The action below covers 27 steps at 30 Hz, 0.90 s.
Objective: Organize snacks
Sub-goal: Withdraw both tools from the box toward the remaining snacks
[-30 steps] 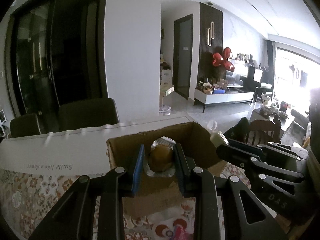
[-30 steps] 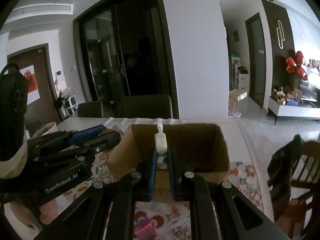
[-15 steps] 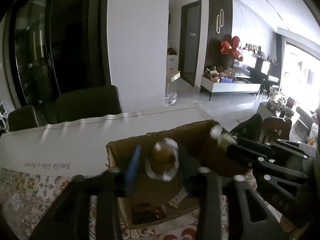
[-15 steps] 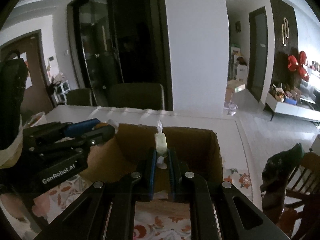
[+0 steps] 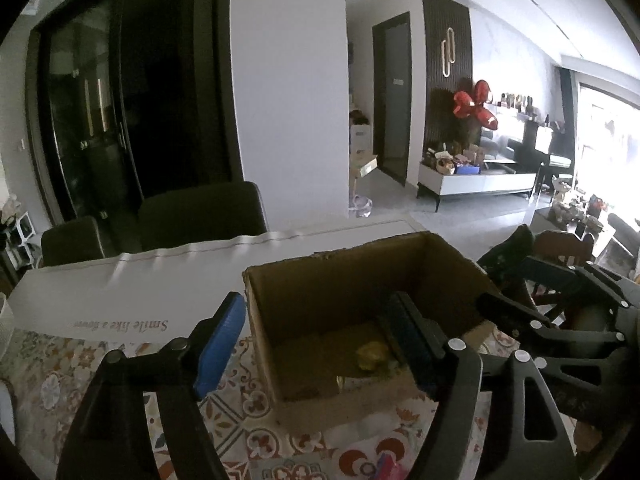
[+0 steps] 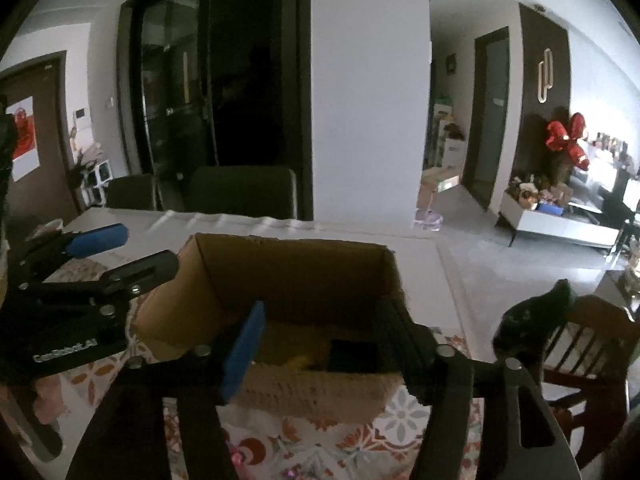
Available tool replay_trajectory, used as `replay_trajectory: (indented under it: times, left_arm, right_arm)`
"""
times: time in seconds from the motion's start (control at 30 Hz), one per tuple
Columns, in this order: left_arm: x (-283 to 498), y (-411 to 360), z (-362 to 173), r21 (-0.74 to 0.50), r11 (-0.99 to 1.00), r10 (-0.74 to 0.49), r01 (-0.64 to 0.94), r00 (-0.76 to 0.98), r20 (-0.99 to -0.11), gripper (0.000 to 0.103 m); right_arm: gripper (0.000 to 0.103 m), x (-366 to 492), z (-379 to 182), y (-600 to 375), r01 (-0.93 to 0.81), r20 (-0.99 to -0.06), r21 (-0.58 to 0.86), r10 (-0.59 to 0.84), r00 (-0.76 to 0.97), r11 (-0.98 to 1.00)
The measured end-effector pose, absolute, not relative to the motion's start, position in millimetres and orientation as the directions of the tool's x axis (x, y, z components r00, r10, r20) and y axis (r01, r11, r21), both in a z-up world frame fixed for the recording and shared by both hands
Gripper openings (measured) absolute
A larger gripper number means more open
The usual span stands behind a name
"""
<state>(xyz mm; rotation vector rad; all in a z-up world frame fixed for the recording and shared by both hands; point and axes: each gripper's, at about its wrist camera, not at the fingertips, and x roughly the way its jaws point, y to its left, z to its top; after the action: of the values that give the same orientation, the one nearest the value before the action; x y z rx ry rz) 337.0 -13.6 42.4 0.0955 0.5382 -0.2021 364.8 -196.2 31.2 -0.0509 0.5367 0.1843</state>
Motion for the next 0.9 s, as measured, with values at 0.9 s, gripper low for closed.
replay_trajectory:
  times: [0.9]
  left_arm:
    - [241.5,-16.9,-28.4,0.029,0.964,-0.198,0.263,0.789,-0.581,0.077]
  right_arm:
    - [0.063,274.4,-26.6,-206.5,-0.151,-0.526,-0.017,0.119,0.842,0.988]
